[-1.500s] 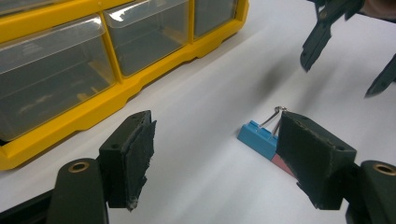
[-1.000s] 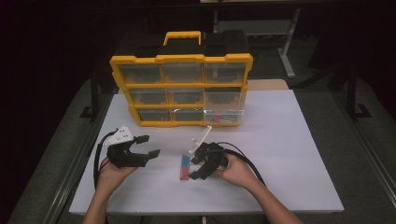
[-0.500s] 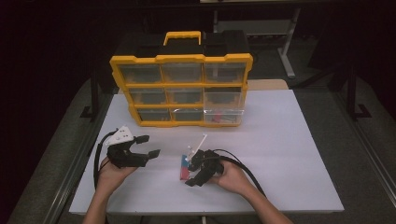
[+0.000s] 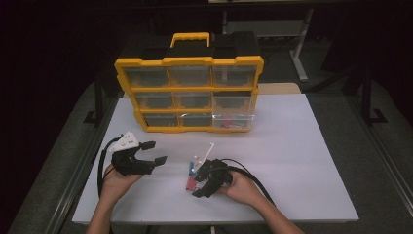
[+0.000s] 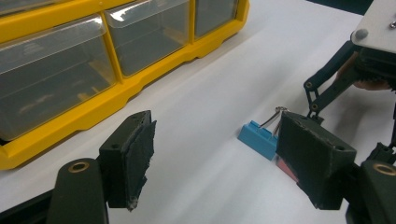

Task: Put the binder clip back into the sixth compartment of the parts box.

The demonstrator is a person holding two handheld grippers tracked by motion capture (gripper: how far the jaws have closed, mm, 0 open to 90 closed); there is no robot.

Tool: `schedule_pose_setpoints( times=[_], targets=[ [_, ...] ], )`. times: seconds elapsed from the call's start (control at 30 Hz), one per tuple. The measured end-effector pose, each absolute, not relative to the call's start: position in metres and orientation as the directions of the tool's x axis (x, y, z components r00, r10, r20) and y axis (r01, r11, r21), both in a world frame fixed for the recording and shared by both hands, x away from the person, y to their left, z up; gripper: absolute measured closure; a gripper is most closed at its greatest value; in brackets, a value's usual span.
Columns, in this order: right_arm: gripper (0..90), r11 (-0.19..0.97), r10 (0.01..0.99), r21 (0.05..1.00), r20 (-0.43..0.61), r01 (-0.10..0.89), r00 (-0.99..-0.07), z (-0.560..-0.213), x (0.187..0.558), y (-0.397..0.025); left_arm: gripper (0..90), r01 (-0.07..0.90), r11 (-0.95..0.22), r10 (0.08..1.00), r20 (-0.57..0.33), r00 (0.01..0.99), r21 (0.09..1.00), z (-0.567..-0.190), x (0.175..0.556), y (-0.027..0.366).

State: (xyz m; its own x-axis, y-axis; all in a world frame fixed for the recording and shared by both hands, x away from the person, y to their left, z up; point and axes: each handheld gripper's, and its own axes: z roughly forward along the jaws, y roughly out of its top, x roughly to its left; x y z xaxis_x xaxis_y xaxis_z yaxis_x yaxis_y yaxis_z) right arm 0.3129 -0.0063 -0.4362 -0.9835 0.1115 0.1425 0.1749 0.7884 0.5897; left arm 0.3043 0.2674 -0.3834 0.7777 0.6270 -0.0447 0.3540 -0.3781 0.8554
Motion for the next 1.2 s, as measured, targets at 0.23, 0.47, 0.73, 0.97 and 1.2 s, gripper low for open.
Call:
schedule_pose_setpoints(
  times=[0.23, 0.47, 0.73, 0.97, 1.2],
  targets=[
    [40.4, 0.783, 0.135, 0.595, 0.121, 0.181, -0.983, -0.431, 0.316, -0.002, 27.3, 0.356, -0.369, 0.629, -0.051, 0.776, 0.858, -0.384, 0.304, 0.266],
    [40.8, 0.792, 0.125, 0.590, 0.095, 0.157, -0.988, -0.431, 0.316, 0.007, 27.3, 0.354, -0.371, 0.628, -0.049, 0.777, 0.859, -0.384, 0.304, 0.267],
    [43.1, 0.801, 0.114, 0.581, 0.084, 0.142, -0.990, -0.432, 0.318, 0.012, 27.3, 0.357, -0.370, 0.630, -0.051, 0.775, 0.858, -0.383, 0.304, 0.268],
    [46.0, 0.812, 0.106, 0.569, 0.074, 0.129, -0.992, -0.435, 0.316, 0.014, 27.3, 0.357, -0.371, 0.629, -0.051, 0.775, 0.857, -0.384, 0.304, 0.267],
    [48.1, 0.810, 0.093, 0.574, 0.069, 0.115, -0.993, -0.435, 0.317, 0.014, 27.3, 0.357, -0.372, 0.630, -0.050, 0.775, 0.857, -0.384, 0.305, 0.267]
  ],
)
